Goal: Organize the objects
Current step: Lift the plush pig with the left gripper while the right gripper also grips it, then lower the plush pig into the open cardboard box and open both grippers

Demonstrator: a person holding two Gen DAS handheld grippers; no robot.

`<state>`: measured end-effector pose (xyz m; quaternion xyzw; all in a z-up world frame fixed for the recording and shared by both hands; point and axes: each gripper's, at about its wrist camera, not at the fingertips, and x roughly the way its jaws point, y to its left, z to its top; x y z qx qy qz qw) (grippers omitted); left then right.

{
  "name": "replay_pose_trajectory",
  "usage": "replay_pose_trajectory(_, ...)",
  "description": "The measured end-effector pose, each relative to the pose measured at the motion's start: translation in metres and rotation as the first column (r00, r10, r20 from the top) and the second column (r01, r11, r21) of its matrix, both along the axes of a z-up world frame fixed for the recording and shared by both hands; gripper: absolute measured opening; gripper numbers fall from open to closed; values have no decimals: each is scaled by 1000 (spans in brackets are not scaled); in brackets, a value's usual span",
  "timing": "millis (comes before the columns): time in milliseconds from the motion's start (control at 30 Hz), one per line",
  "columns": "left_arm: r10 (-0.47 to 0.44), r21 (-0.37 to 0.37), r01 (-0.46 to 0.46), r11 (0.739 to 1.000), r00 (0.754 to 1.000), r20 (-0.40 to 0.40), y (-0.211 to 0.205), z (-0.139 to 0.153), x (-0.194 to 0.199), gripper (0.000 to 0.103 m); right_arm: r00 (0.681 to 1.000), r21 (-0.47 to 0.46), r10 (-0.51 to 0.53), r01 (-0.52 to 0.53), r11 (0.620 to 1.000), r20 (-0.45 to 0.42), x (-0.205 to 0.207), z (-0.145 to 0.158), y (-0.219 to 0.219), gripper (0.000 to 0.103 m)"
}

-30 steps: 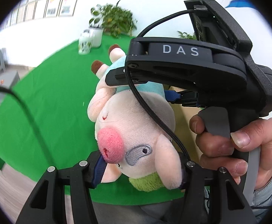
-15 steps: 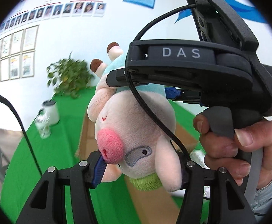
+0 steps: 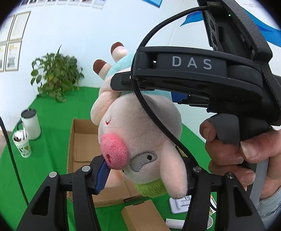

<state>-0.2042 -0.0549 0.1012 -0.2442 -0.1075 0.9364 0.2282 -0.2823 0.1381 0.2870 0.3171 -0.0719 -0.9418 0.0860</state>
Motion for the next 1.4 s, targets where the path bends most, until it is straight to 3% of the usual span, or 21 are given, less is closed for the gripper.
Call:
replay_pose_trajectory(167, -14, 30, 12, 999, 996, 83, -8, -27, -12, 57, 996, 17, -10, 8, 1000, 88, -48, -39, -7, 75)
replay_pose_trajectory(367, -25, 63, 13, 998, 979, 201, -16, -64, -43, 57, 982, 12, -19, 17, 1000, 190, -115, -126, -27, 75)
replay_pose_trajectory(500, -25, 88, -1, 996, 956, 291, -24, -99, -60, 56, 963, 9, -11, 9, 1000, 268, -150, -176, -33, 75)
replay_pose_trajectory(700, -22, 100, -23, 995, 902, 431, -32, -152, -79, 57, 916, -11, -14, 21, 1000, 400, -201, -262, -30, 75)
replay_pose_trajectory(767, -23, 115, -31, 993, 895, 446, -37, -161, -80, 57, 899, -19, -11, 22, 1000, 438, -212, -289, -31, 76)
replay_pose_trajectory(833, 5, 80, -45, 996, 894, 448, -38, -161, -79, 57, 887, -47, -2, 27, 999, 462, -221, -307, -30, 76)
replay_pose_trajectory(1067, 86, 43, -121, 992, 875, 476, -49, -164, -75, 57, 864, -155, 74, 5, 988, 497, -223, -325, -31, 86)
replay_pose_trajectory(1200, 103, 54, -149, 987, 861, 499, -52, -165, -74, 60, 882, -259, 136, -16, 966, 451, -206, -295, -11, 84)
replay_pose_trajectory(1300, 103, 38, -142, 989, 855, 509, -48, -162, -78, 67, 893, -234, 131, -29, 972, 431, -196, -284, -6, 84)
replay_pose_trajectory(1400, 121, 30, -162, 986, 834, 539, -51, -162, -73, 68, 851, -179, 113, -23, 984, 513, -201, -307, -15, 84)
